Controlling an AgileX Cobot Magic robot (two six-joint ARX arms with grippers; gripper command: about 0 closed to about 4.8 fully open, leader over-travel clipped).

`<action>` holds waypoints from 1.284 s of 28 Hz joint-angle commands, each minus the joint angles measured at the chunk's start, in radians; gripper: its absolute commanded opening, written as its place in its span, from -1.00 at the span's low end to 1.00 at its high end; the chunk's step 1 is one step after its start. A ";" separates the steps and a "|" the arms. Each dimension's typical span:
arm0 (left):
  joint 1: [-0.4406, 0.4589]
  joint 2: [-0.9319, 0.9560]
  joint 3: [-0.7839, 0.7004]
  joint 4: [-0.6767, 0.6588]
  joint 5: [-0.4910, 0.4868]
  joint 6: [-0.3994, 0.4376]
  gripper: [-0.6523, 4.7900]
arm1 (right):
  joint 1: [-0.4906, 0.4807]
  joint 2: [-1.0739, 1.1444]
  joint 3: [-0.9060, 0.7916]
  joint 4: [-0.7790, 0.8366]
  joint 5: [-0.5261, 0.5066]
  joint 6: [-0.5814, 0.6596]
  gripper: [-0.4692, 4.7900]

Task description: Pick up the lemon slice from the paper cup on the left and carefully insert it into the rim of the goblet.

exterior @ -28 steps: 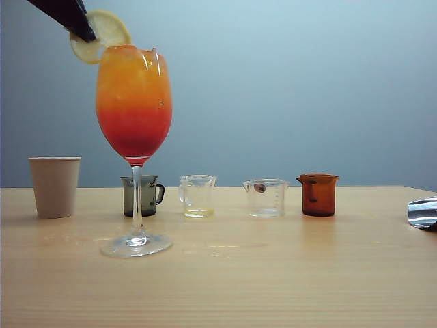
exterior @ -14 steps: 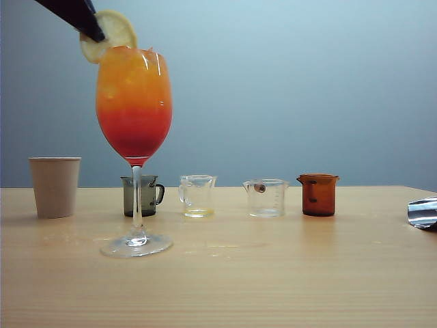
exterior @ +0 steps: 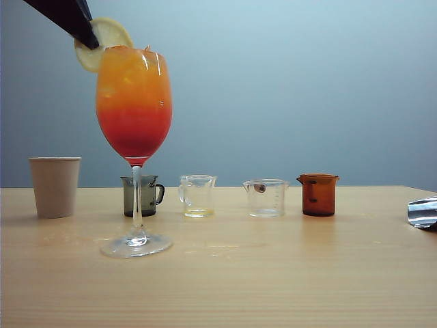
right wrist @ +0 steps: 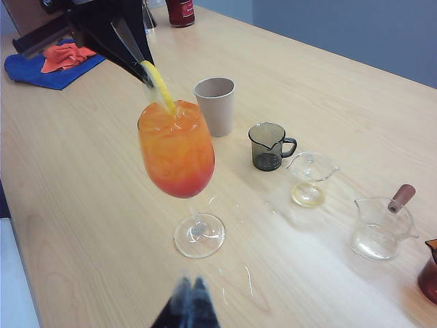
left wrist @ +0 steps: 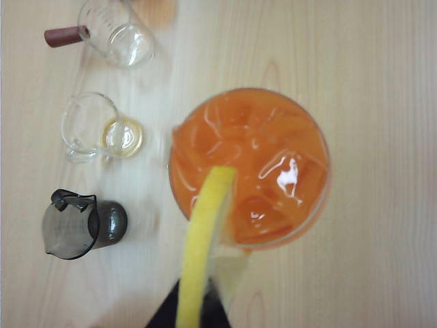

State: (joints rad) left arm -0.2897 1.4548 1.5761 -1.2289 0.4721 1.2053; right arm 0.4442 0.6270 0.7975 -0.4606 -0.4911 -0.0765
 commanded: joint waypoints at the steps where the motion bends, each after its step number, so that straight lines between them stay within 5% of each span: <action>1: 0.000 -0.003 0.000 0.022 -0.001 0.019 -0.78 | 0.000 -0.001 0.003 0.024 -0.001 -0.004 -0.84; 36: 0.000 -0.002 -0.038 0.011 0.041 0.018 -0.78 | 0.000 -0.002 0.003 0.024 -0.001 -0.011 -0.84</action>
State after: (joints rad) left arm -0.2901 1.4548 1.5398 -1.2167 0.5011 1.2190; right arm 0.4442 0.6266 0.7975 -0.4602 -0.4908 -0.0811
